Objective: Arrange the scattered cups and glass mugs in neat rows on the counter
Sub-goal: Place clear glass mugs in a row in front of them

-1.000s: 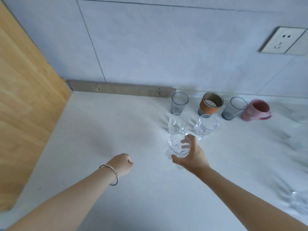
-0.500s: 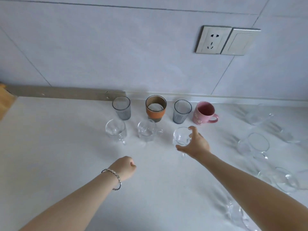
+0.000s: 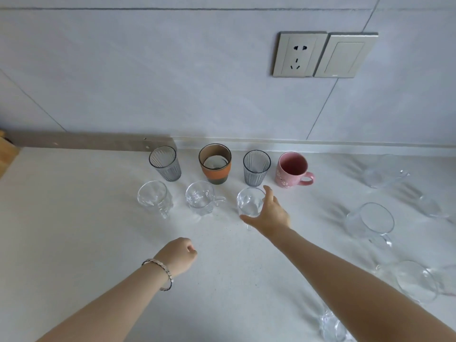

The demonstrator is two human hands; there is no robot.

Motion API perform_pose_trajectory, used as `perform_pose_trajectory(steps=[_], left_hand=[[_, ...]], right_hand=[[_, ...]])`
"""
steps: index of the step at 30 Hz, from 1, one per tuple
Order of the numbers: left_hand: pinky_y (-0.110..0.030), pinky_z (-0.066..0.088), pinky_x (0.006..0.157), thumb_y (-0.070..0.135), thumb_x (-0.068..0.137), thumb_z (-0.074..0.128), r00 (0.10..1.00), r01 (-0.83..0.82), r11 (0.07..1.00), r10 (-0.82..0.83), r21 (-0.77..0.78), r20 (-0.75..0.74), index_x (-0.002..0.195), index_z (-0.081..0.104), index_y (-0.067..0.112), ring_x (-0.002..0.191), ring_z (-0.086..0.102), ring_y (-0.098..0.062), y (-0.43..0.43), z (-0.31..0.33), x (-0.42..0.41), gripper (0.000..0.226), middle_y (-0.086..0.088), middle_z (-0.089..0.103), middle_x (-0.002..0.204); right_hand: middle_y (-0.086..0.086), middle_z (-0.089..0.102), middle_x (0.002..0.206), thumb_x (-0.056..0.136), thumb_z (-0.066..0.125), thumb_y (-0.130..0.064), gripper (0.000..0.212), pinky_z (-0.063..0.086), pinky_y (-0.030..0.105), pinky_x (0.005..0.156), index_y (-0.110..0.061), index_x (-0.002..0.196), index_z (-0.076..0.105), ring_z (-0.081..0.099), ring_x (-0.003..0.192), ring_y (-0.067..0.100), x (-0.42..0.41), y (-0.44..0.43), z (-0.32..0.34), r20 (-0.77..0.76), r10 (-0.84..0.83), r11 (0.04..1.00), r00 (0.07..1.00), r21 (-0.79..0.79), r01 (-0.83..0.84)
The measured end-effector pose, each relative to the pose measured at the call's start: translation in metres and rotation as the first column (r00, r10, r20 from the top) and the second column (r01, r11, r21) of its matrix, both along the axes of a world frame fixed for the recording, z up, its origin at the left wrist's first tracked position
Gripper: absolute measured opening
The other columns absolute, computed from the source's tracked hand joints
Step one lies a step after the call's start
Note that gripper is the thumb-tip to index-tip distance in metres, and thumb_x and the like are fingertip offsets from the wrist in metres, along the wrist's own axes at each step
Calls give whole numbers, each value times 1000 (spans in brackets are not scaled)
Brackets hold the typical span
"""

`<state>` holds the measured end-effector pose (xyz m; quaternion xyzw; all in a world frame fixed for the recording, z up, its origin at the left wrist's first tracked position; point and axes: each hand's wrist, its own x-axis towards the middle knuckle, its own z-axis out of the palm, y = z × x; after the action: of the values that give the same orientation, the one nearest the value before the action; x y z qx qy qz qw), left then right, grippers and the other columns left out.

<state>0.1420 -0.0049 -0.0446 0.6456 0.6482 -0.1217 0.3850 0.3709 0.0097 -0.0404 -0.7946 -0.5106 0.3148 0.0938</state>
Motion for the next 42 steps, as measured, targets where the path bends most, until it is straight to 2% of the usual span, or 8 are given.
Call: perform_pose_trajectory(steps=[3, 7, 10, 16, 20, 25, 29, 42], left_hand=[[-18, 35, 56, 15, 88, 42, 999, 54, 999, -54, -8, -1, 74, 50, 20, 75, 52, -15, -1, 2, 0, 17, 10, 50, 70], [-24, 40, 65, 16, 88, 43, 991, 134, 991, -134, -11, 11, 68, 48, 24, 79, 54, -17, -4, 3, 3, 22, 11, 51, 73], [-24, 40, 72, 16, 89, 43, 974, 226, 974, -225, -16, 30, 72, 50, 22, 83, 55, -18, -8, 4, 13, 19, 4, 58, 83], [-24, 40, 71, 15, 88, 43, 915, 394, 919, -392, -6, 95, 70, 52, 20, 82, 55, -19, -23, 6, 42, 21, 2, 58, 87], [-24, 41, 70, 16, 87, 44, 876, 473, 881, -468, -18, 112, 64, 47, 24, 78, 54, -19, -38, 5, 52, 25, 6, 54, 75], [-25, 40, 66, 15, 87, 44, 867, 488, 873, -486, 3, 107, 65, 48, 23, 74, 53, -17, -46, 5, 57, 24, 9, 52, 69], [-24, 40, 64, 16, 87, 44, 893, 442, 897, -441, 6, 84, 67, 50, 21, 72, 54, -17, -50, 4, 62, 21, 9, 54, 68], [-27, 39, 68, 13, 85, 42, 994, 102, 994, -103, 35, 37, 77, 52, 14, 75, 51, -20, -42, 5, 113, 13, -3, 58, 84]], right_hand=[[4, 42, 144, 69, 76, -51, 108, 42, 37, 100, -20, 149, 10, 46, 130, 25, 10, -13, 10, -31, 13, 998, 999, -67, -15], [1, 46, 137, 79, 70, -40, 60, 41, 31, 101, -21, 131, 48, 48, 125, 17, 33, -48, 29, -8, 94, 990, 996, -107, -95], [0, 54, 129, 85, 65, -35, 43, 41, 28, 98, -22, 124, 54, 52, 119, 17, 52, -86, 48, 23, 94, 989, 995, -117, -91], [2, 46, 133, 79, 65, -50, 69, 36, 34, 101, -27, 139, 38, 45, 125, 21, 71, -173, 67, 208, 181, 901, 961, -428, -77], [6, 37, 139, 70, 72, -51, 97, 39, 38, 101, -27, 147, 18, 46, 126, 28, 66, -216, 51, 250, 130, 865, 960, -501, 14], [6, 40, 132, 72, 72, -39, 90, 48, 34, 87, -28, 144, 21, 57, 115, 28, 61, -239, 30, 335, -8, 906, 942, -397, 149], [5, 44, 124, 67, 72, -41, 84, 42, 29, 75, -29, 138, 28, 59, 108, 26, 69, -238, 28, 312, 1, 919, 950, -376, 122], [9, 39, 132, 67, 72, -50, 89, 46, 32, 88, -28, 141, 28, 56, 114, 28, 126, -95, 48, 238, 100, 985, 966, -160, -63]])
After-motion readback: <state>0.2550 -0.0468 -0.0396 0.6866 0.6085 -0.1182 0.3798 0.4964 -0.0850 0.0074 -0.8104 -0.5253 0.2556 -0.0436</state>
